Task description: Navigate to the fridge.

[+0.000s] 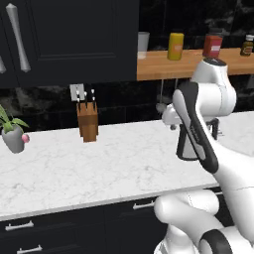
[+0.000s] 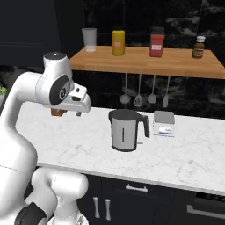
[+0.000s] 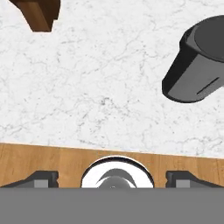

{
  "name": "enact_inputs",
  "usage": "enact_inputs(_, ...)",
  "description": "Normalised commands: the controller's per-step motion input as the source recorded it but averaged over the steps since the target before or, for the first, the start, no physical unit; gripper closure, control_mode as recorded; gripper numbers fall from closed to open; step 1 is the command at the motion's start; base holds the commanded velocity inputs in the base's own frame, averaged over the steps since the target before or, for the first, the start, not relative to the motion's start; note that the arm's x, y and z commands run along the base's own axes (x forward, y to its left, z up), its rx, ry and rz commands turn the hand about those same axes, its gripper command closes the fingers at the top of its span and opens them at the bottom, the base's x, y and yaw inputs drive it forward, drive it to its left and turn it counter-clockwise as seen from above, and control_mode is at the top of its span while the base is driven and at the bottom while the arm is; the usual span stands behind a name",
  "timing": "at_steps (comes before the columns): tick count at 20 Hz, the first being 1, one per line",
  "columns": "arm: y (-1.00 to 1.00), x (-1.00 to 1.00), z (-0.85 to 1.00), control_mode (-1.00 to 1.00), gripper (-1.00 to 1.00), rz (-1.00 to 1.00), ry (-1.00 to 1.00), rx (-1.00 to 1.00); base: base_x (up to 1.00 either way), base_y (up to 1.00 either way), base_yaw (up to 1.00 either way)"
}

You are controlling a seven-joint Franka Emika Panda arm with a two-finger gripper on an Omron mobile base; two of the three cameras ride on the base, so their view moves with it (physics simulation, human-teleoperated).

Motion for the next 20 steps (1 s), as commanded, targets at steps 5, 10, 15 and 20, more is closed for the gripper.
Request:
enact_inputs(5, -0.04, -0.37, -0.12, 1.0, -1.0, 0.0, 0.0, 0.0, -0.57, -0.02, 0.0)
enact_inputs(10, 0.0, 0.0, 0.0, 1.0, -1.0, 0.0, 0.0, 0.0, -0.99, -0.13, -0.17)
enact_inputs(15, 0.0, 0.0, 0.0, 1.0, -1.0, 0.0, 0.0, 0.0, -0.81, -0.21, -0.5)
enact_inputs(20, 0.0, 0.0, 0.0, 1.0, -1.0, 0.0, 0.0, 0.0, -0.44, -0.02, -0.65)
